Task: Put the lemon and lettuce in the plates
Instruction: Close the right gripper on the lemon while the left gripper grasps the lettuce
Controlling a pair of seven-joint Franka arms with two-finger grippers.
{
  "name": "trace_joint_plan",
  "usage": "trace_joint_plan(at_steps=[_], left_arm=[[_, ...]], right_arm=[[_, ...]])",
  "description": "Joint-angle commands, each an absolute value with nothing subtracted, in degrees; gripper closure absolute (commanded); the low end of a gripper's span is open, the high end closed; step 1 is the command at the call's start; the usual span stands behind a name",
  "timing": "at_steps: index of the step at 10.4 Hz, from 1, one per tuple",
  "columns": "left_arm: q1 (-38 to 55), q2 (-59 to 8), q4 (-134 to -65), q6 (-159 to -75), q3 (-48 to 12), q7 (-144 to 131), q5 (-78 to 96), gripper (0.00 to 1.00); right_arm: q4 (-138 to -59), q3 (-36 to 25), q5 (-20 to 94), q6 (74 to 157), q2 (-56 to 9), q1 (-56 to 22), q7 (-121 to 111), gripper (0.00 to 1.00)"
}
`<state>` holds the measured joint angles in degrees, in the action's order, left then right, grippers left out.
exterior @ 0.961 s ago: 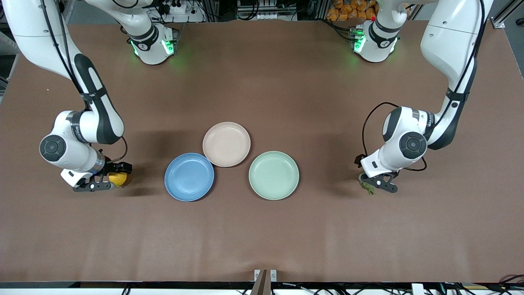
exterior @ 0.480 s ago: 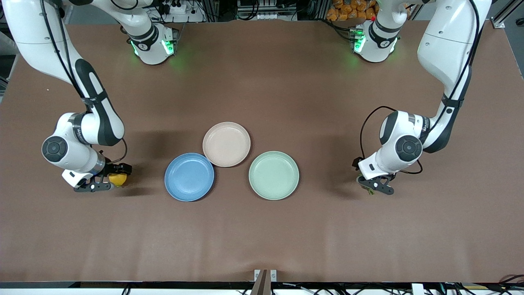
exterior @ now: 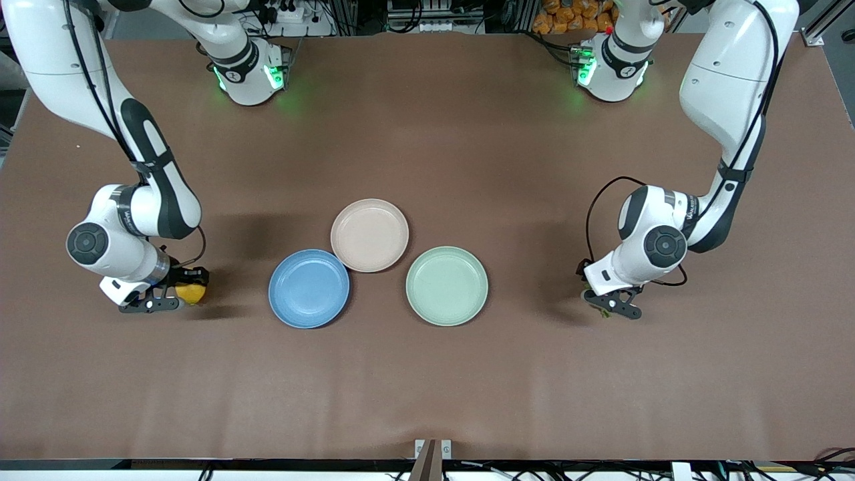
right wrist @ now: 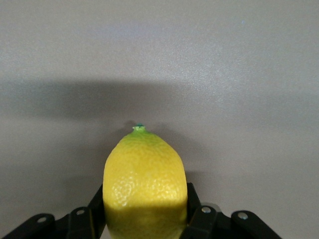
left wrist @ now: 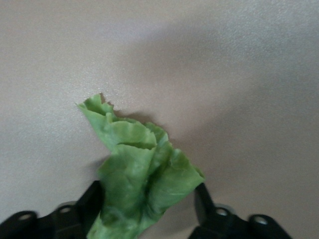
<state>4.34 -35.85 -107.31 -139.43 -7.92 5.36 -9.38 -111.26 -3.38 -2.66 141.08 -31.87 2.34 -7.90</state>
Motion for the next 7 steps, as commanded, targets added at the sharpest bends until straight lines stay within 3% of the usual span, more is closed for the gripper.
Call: trace_joint_plan(at_steps=[1, 3, 7], left_arm=[[4.0, -36.2, -106.5, -139.9, -8.0, 4.9, -10.1, 1.00], [4.0, -35.9, -106.5, -139.9, -8.1, 4.7, -10.0, 1.00], [3.9, -34.1, -106.7, -139.5, -8.1, 2.8, -10.0, 1.00]], right_arm=[[-111.3, -2.6, -3.3, 141.0, -31.7, 3.2, -7.8, 0.92], [-110.1, -2.6, -1.2, 138.5, -31.4, 2.8, -8.0, 0.98], [-106.4, -2.0, -0.9, 132.0, -31.2, 2.7, -7.9, 0.99]])
